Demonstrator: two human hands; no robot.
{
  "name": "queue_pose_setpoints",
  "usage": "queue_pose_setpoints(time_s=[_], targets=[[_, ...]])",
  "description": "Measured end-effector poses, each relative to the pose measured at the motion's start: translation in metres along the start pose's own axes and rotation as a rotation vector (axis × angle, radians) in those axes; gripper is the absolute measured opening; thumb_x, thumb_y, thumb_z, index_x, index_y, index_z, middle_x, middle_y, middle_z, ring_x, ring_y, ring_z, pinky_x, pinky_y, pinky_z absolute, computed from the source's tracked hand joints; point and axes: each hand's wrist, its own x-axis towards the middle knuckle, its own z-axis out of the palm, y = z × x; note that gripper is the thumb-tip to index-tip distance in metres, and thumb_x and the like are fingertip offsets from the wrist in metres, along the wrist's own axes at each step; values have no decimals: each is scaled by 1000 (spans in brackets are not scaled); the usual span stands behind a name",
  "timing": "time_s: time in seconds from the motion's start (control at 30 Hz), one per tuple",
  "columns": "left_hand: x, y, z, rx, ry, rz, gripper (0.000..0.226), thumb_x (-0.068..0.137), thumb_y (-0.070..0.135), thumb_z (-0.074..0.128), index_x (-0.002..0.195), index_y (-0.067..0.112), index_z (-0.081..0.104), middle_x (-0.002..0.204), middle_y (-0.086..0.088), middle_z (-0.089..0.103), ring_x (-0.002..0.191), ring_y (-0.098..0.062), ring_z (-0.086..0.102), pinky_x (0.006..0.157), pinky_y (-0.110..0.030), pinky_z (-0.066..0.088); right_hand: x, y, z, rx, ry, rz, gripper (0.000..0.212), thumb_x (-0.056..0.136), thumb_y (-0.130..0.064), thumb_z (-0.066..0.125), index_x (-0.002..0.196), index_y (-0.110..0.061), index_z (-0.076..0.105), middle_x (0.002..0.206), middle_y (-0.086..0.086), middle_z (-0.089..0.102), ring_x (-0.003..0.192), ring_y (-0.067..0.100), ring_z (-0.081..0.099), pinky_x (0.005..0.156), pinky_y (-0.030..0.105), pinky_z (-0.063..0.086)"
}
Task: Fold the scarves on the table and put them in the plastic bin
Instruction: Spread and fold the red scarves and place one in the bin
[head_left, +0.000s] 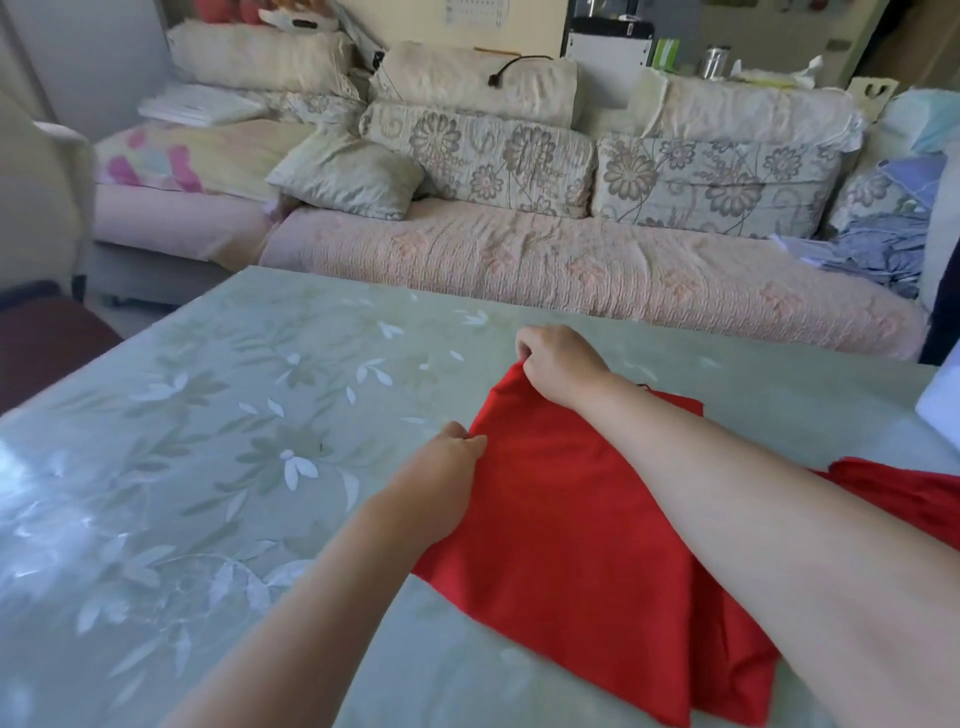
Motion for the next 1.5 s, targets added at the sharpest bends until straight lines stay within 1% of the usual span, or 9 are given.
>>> queue_pose_setpoints(time_s=[0.2,0.43,0.5,0.6,0.7,0.83,0.97,1.3,1.5], targets=[[-20,-88,-26,69,96,-187,39,87,0,36,122,9,49,119,-8,46,94,-31,58,81,-42,50,54,-89,58,23,-116,-161,17,83,-6,50,87,-22,53,102,8,57,96,33,58,87,44,49],[-50,-171,-50,133,239,-432,45,91,6,36,134,17,47,124,0,47,99,-27,60,77,-36,49,102,-187,113,33,-127,-266,12,98,-13,49,108,-15,56,117,10,52,104,35,58,88,43,47],[-57,-182,-55,166,263,-537,43,93,8,37,133,20,46,123,0,47,98,-26,59,75,-35,48,109,-212,126,23,-201,-289,27,98,-18,53,125,-13,53,136,10,45,118,35,55,98,42,45],[-60,-191,-55,291,301,-628,49,92,13,40,139,25,40,139,-4,39,121,-27,44,92,-35,40,105,-237,138,-35,-379,-295,71,100,-34,51,159,-21,14,167,4,-3,145,33,33,117,45,30],[-57,-189,-52,285,327,-518,50,98,30,40,148,33,33,159,-4,20,143,-28,19,112,-41,22,92,-238,141,-128,-336,-258,72,102,-47,40,160,-25,5,167,6,-10,152,28,15,123,50,12],[-54,-183,-37,165,115,-490,59,100,55,27,155,35,17,164,-2,3,151,-22,1,120,-46,8,69,-217,139,-160,-312,-87,70,101,-57,30,160,-25,9,167,9,-5,154,27,3,121,59,-1],[-51,-175,-36,244,104,-580,65,99,56,26,156,28,12,164,-6,5,151,-25,-1,119,-55,-4,40,-185,117,9,-375,-79,71,101,-56,34,160,-24,11,167,9,-3,154,22,0,124,46,1],[-6,-54,-31,74,220,-177,46,95,38,49,139,28,48,141,-1,49,131,-27,40,104,-41,36,-46,-57,19,34,-146,-16,53,90,-15,50,143,-21,49,151,3,43,138,23,43,115,39,32],[9,3,1,22,74,-8,41,89,37,59,129,27,56,123,-3,57,118,-27,51,98,-38,43,-99,12,-17,-284,-320,85,77,83,-12,51,154,-27,27,159,0,31,142,24,37,113,40,29]])
